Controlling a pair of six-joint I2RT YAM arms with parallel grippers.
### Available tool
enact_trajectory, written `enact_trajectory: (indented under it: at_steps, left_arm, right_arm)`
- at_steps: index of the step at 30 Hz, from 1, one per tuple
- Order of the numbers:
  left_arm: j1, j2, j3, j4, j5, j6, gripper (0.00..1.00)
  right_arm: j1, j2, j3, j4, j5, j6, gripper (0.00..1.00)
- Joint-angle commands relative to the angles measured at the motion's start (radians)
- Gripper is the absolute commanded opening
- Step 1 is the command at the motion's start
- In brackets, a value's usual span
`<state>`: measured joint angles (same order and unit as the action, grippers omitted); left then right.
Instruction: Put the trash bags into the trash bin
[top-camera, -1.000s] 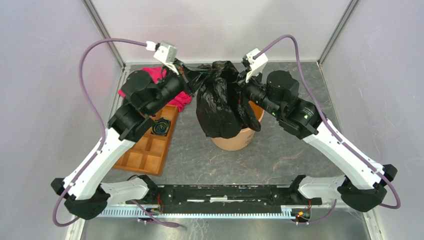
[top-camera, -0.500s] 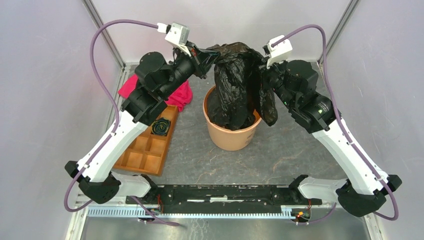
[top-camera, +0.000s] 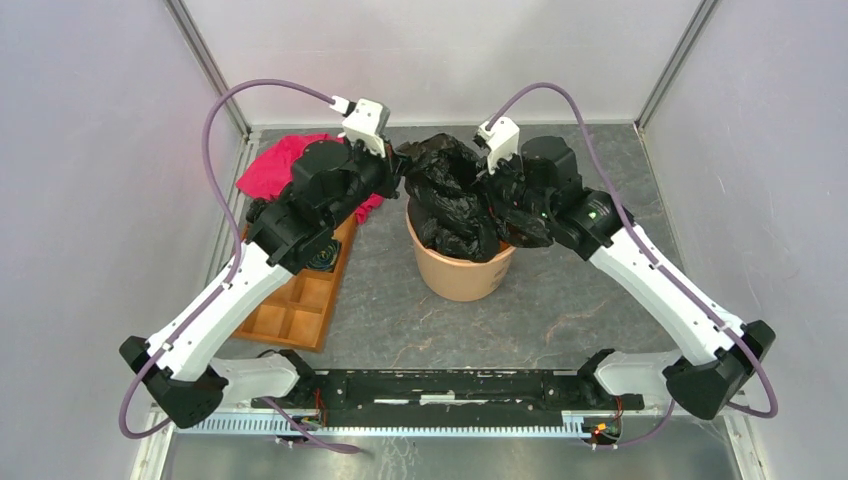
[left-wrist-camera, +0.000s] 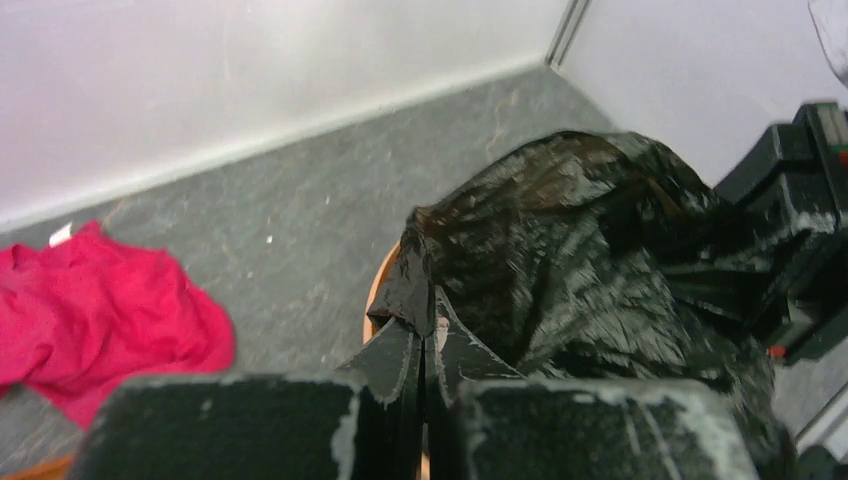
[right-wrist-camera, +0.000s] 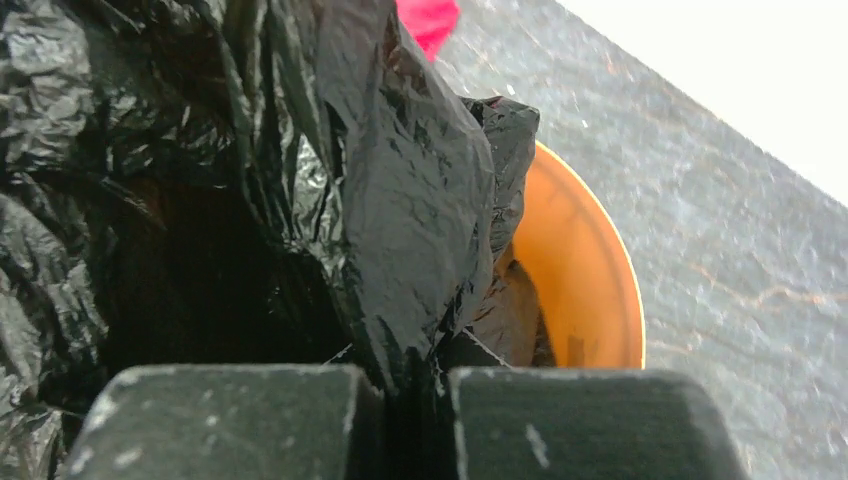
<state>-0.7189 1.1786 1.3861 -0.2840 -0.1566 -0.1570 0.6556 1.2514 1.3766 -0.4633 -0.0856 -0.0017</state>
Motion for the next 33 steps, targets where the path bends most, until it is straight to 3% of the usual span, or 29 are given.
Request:
enact_trajectory:
  at_steps: [1, 4, 8, 11, 14, 19, 21, 22, 24, 30, 33]
  left_arm:
    - [0.003, 0.020, 0.044, -0.125, -0.014, 0.067, 0.02]
    - [0.003, 0.047, 0.096, -0.069, 0.006, 0.037, 0.02]
    - [0.003, 0.160, 0.240, -0.012, 0.161, -0.005, 0.02]
    - [0.003, 0.216, 0.317, -0.027, 0.216, -0.012, 0.02]
    - [0.003, 0.207, 0.295, -0.036, 0.196, 0.006, 0.02]
    - [0.009, 0.137, 0.208, -0.054, 0.084, 0.025, 0.02]
    - [0.013, 0.114, 0.187, -0.066, 0.063, 0.030, 0.02]
    - [0.014, 0.109, 0.180, -0.074, 0.070, 0.039, 0.02]
    - [0.015, 0.100, 0.176, -0.086, 0.093, 0.057, 0.02]
    - [0.015, 0.096, 0.196, -0.096, 0.108, 0.061, 0.02]
    - [0.015, 0.106, 0.207, -0.090, 0.133, 0.058, 0.02]
  right_arm:
    - [-0.001, 0.019, 0.088, -0.100, 0.161, -0.024, 0.00]
    - [-0.001, 0.019, 0.165, -0.149, 0.263, -0.071, 0.00]
    - [-0.002, 0.009, 0.228, -0.200, 0.286, -0.092, 0.02]
    - [-0.001, -0.021, 0.219, -0.239, 0.257, -0.091, 0.13]
    - [-0.001, -0.074, 0.198, -0.268, 0.252, -0.097, 0.23]
    - [-0.001, -0.110, 0.271, -0.340, 0.229, -0.114, 0.54]
    - [-0.001, -0.109, 0.309, -0.364, 0.117, -0.147, 0.67]
    - [-0.001, -0.107, 0.314, -0.375, -0.014, -0.177, 0.78]
    - [0.000, -0.106, 0.327, -0.386, -0.195, -0.221, 0.88]
    - [0.007, -0.107, 0.282, -0.266, -0.609, -0.136, 0.88]
    - [0.116, -0.092, 0.160, -0.075, -0.803, -0.028, 0.84]
